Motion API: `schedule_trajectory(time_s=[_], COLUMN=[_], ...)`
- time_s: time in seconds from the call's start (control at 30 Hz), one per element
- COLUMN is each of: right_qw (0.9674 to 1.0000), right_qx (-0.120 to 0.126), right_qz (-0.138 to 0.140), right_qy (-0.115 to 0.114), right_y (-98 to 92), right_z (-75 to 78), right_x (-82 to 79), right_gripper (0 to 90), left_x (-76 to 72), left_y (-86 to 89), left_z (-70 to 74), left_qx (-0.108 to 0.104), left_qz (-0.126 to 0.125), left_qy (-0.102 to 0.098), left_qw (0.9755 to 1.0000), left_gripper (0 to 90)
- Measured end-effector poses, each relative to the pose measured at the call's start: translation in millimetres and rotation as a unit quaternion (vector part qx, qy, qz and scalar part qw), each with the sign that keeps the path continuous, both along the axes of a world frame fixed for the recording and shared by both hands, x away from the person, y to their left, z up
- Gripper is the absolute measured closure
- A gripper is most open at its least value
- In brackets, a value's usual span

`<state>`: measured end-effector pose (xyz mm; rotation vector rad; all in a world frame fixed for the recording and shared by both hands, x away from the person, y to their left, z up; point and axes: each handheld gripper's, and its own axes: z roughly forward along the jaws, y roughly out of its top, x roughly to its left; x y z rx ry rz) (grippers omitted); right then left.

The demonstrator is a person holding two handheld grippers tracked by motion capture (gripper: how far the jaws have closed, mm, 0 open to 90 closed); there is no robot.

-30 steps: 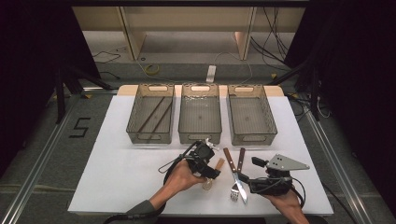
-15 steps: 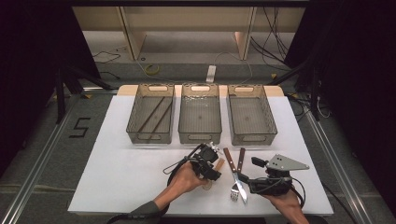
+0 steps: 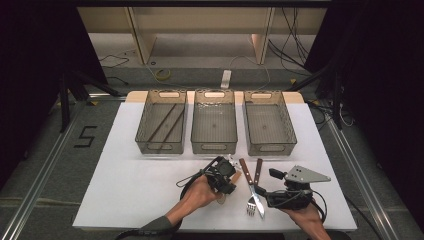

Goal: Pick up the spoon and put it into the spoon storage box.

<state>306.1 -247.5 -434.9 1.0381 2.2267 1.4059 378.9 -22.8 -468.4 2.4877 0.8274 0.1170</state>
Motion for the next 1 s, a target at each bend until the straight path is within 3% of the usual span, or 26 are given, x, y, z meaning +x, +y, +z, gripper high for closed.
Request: schedule_trajectory(time_s=[0.13, 0.53, 0.73, 1.0], right_qw=[1.0000, 1.0000, 1.0000, 1.0000], right_qx=[0.000, 0.000, 0.000, -0.001], right_qz=[0.001, 0.001, 0.000, -0.001], right_qy=[0.000, 0.000, 0.000, 0.001], right_y=[0.1, -0.3, -0.1, 0.0], right_z=[-0.1, 0.1, 0.0, -0.4], right_x=[0.0, -0.1, 0.0, 0.4], right_gripper=[22.2, 22.2, 22.2, 22.2], left_x=[0.6, 6.1, 15.0, 21.3], left_y=[1.6, 10.3, 26.6, 42.6], left_z=[-0.4, 3.1, 20.2, 35.8], left_qx=[-0.001, -0.003, -0.035, -0.054], left_qz=[-0.007, -0.009, 0.005, 0.016], left_qy=[-0.001, 0.004, 0.004, -0.005], left_qw=[1.0000, 0.9999, 0.9993, 0.9984], left_gripper=[76.3, 77.6, 77.6, 77.6])
